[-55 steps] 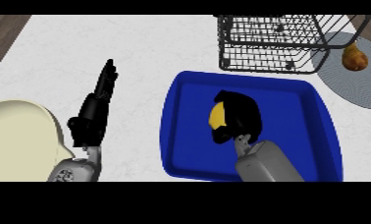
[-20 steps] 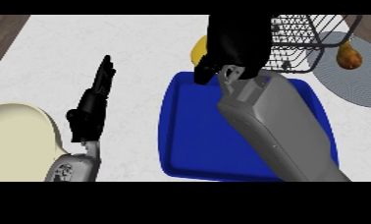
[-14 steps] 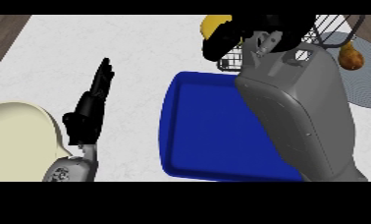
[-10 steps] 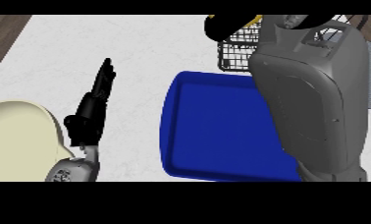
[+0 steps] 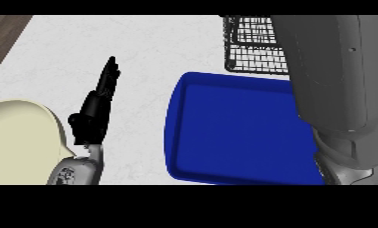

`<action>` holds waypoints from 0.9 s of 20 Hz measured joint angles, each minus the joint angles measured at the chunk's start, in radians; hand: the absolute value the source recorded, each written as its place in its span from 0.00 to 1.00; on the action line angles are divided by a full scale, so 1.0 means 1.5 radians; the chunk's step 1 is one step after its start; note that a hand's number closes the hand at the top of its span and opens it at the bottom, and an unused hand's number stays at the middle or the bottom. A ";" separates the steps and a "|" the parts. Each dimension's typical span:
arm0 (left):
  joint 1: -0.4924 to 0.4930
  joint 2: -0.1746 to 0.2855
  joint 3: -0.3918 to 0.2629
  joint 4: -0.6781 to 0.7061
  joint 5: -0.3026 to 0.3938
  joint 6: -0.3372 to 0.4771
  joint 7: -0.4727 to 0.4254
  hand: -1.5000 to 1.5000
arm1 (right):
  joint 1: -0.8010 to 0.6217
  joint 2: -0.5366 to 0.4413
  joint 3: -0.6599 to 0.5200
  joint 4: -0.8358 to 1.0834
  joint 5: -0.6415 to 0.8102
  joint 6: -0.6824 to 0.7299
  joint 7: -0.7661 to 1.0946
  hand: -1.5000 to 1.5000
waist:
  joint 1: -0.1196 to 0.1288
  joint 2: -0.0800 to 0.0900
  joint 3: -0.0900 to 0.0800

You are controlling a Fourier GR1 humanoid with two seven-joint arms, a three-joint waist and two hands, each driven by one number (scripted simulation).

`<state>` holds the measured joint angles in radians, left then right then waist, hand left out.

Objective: Pick the lemon from the tray and place it in the tiered basket

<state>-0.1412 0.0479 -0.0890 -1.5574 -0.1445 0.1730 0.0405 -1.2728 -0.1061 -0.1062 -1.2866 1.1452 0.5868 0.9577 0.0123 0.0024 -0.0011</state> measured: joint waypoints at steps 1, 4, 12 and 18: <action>-0.001 -0.002 -0.003 -0.005 -0.004 0.002 0.006 0.50 | 0.003 -0.008 0.000 0.013 0.006 -0.004 -0.006 1.00 | 0.000 0.000 0.000; -0.005 -0.003 0.000 -0.001 -0.001 0.000 0.004 0.50 | -0.004 -0.025 -0.001 0.060 0.023 -0.032 -0.024 1.00 | 0.000 0.000 0.000; -0.002 0.000 0.002 -0.013 -0.006 -0.003 0.013 0.50 | 0.012 -0.096 -0.010 0.193 0.051 -0.127 -0.112 1.00 | 0.002 0.001 0.000; -0.006 -0.003 0.006 -0.008 -0.004 -0.003 0.010 0.50 | 0.029 -0.088 -0.090 0.230 0.006 -0.216 -0.090 0.00 | 0.001 0.001 0.001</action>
<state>-0.1507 0.0440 -0.0807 -1.5696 -0.1511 0.1680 0.0549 -1.2290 -0.2376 -0.2416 -0.9416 1.1546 0.2632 0.8227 0.0142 0.0044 0.0000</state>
